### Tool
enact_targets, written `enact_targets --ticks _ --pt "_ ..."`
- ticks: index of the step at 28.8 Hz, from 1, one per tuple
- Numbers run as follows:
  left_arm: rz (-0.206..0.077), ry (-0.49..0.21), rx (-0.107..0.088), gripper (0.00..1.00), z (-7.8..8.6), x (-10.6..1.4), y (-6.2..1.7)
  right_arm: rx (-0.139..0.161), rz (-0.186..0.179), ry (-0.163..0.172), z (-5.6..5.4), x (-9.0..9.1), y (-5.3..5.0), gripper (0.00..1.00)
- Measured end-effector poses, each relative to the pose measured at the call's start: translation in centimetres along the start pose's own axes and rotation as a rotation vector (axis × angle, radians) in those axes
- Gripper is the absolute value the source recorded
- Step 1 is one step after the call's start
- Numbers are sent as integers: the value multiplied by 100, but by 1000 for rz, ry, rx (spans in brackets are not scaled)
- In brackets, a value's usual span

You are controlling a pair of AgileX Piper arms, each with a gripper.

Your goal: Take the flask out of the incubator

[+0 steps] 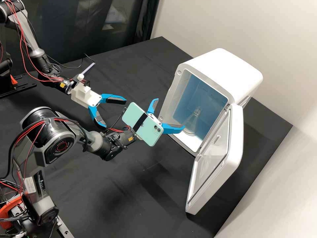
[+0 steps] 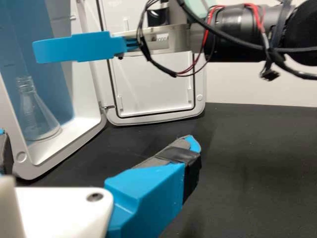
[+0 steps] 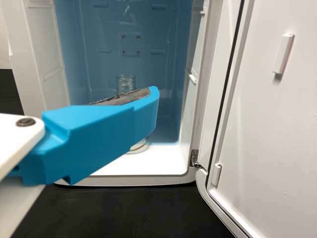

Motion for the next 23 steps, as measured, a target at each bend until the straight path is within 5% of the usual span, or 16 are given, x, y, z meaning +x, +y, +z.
enact_targets --ticks 16,23 --pt "-4 10 4 100 -51 -13 -5 7 4 2 2 2 0 100" --pt "-5 5 11 100 -61 -14 -3 8 -2 -16 84 186 -55 100"
